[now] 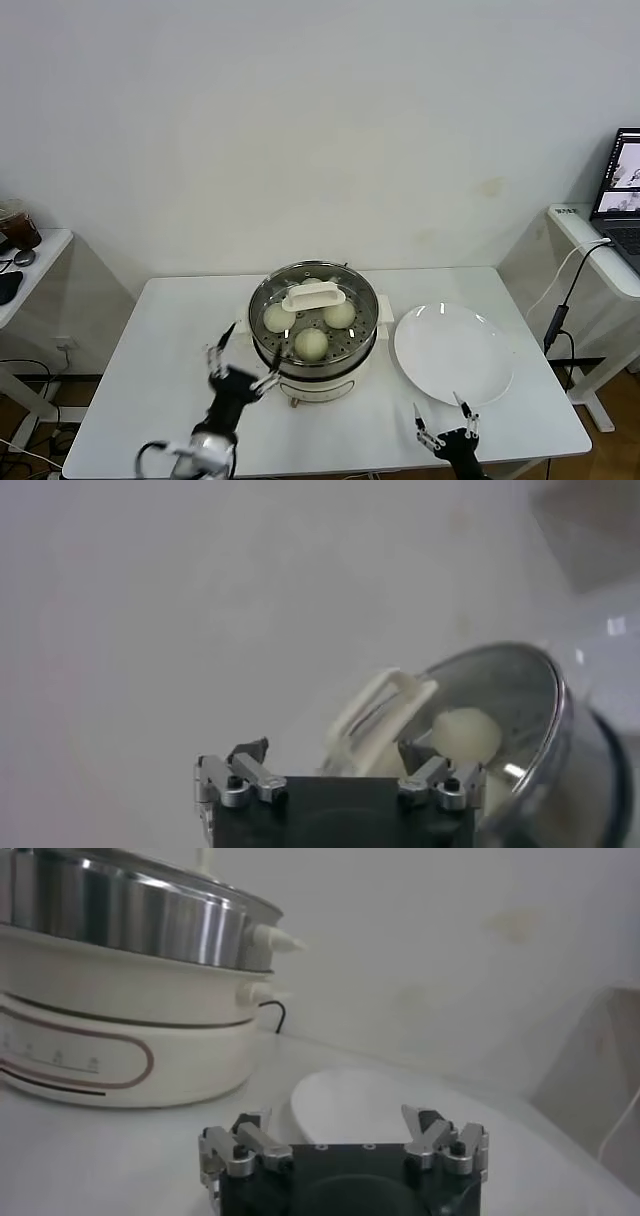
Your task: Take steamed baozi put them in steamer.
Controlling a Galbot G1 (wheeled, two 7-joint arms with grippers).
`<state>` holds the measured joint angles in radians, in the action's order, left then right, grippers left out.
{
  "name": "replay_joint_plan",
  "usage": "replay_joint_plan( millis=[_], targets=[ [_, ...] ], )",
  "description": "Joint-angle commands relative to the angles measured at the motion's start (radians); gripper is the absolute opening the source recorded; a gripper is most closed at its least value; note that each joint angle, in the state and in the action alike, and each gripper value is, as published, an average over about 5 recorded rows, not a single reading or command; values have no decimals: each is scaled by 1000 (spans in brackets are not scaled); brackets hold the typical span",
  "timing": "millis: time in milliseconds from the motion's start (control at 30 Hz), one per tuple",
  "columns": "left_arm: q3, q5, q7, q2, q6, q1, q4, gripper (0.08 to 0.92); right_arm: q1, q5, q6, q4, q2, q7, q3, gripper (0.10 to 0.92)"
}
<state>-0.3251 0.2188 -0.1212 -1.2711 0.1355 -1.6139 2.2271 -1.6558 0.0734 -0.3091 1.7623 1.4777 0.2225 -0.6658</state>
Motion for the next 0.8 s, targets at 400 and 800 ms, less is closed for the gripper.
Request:
replay_joint_plan(
  millis=[400, 800],
  targets=[
    [-195, -471, 39, -96, -546, -385, -239, 823, -72, -116, 90, 71, -55, 12, 88, 823],
    [-221, -442, 33, -104, -510, -364, -250, 823, -83, -91, 78, 77, -57, 3, 111, 823]
  ],
)
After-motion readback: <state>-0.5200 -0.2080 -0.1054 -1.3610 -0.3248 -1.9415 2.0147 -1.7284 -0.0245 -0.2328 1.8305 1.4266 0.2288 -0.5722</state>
